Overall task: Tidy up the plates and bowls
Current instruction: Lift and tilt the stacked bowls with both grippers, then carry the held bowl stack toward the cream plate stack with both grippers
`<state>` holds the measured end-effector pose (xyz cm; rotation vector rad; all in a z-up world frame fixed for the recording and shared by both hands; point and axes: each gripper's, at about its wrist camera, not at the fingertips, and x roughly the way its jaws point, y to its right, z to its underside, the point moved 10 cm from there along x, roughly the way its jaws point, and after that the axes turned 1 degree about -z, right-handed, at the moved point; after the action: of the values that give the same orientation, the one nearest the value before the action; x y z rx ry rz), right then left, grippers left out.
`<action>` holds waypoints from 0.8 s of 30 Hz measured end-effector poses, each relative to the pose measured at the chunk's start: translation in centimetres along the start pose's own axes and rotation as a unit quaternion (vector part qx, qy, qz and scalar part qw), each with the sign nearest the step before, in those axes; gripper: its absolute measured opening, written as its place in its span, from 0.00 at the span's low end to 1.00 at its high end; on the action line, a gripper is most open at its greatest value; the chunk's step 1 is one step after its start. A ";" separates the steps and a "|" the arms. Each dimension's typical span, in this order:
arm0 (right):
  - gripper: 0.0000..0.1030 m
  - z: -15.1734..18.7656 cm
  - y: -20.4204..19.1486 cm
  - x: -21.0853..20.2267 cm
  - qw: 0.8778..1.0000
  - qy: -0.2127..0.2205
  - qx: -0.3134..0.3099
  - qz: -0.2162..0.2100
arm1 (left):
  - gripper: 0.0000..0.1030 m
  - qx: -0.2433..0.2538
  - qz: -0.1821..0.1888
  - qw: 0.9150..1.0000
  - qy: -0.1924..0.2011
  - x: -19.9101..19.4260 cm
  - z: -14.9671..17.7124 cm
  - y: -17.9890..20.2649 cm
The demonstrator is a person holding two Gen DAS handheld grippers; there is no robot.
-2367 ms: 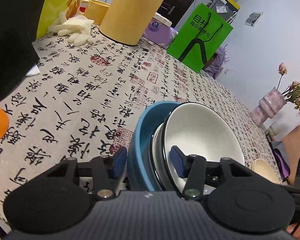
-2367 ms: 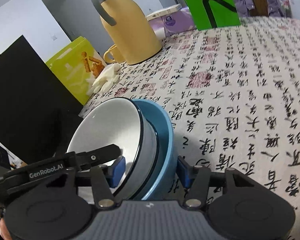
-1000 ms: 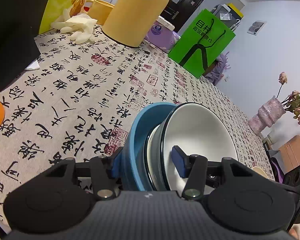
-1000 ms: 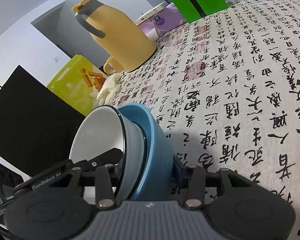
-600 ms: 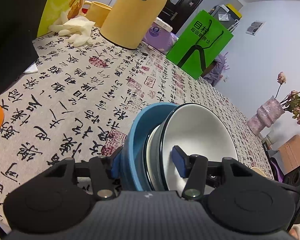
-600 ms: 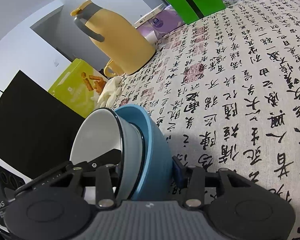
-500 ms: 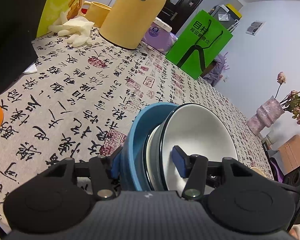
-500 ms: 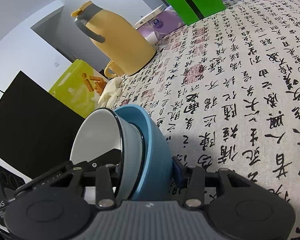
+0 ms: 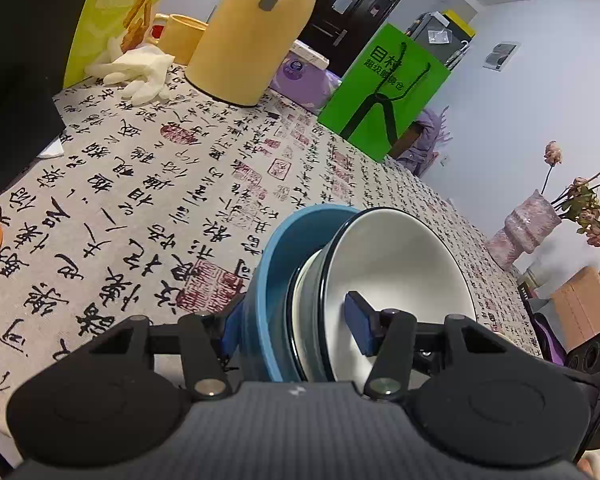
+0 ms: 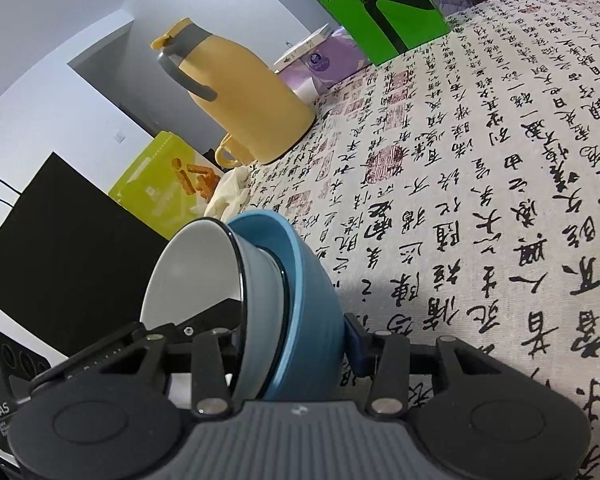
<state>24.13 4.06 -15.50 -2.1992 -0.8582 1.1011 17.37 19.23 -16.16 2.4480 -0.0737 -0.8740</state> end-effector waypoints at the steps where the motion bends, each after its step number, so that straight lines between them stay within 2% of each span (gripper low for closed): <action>1: 0.41 0.0 0.0 -0.2 1.000 0.002 0.000 -0.001 | 0.51 0.001 0.001 1.000 0.001 -0.1 0.0 0.1; 24: 0.41 -0.5 1.0 -4.6 0.999 0.034 -0.001 -0.018 | 0.52 0.025 0.008 1.000 0.016 -1.7 1.2 4.5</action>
<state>22.70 -0.07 -13.59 -2.2014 -0.8662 1.0017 15.89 15.25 -13.71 2.5031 -0.1039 -0.8349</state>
